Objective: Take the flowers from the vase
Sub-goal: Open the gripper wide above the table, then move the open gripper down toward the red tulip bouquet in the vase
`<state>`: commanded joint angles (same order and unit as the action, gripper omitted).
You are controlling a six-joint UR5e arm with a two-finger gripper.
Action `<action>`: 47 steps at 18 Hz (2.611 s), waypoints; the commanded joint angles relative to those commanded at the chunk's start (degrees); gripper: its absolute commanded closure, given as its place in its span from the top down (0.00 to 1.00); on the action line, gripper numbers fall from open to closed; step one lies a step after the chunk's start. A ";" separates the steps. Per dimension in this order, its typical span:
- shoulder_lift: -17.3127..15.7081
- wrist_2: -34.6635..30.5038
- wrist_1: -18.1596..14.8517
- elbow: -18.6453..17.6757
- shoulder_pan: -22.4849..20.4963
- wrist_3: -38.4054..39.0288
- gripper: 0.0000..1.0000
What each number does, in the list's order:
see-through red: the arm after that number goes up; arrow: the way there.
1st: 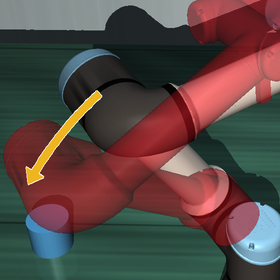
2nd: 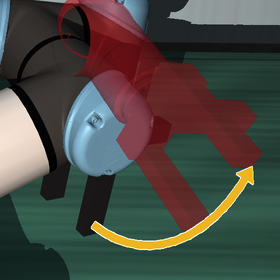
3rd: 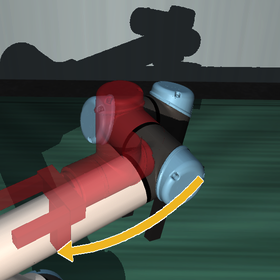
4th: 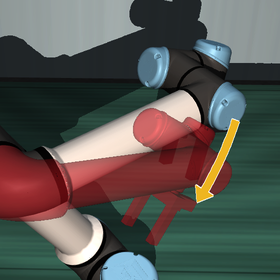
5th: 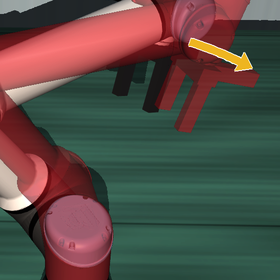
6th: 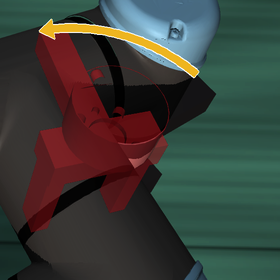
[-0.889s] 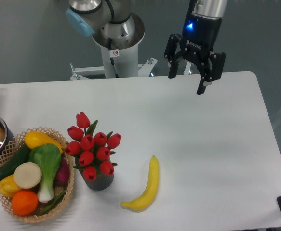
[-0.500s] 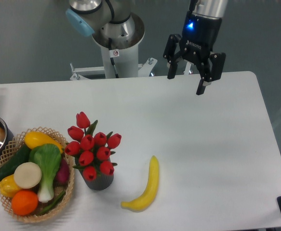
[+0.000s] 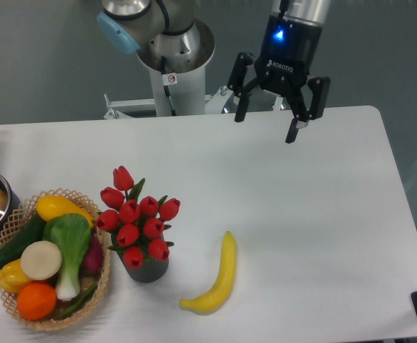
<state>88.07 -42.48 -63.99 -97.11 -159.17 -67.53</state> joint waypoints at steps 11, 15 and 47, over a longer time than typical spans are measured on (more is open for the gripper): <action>3.34 3.97 9.58 1.22 2.01 13.56 1.00; 3.86 6.70 9.93 0.87 2.46 12.86 1.00; 11.50 20.24 11.34 -15.65 4.57 -7.00 1.00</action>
<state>99.57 -22.24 -52.65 -112.77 -154.60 -74.53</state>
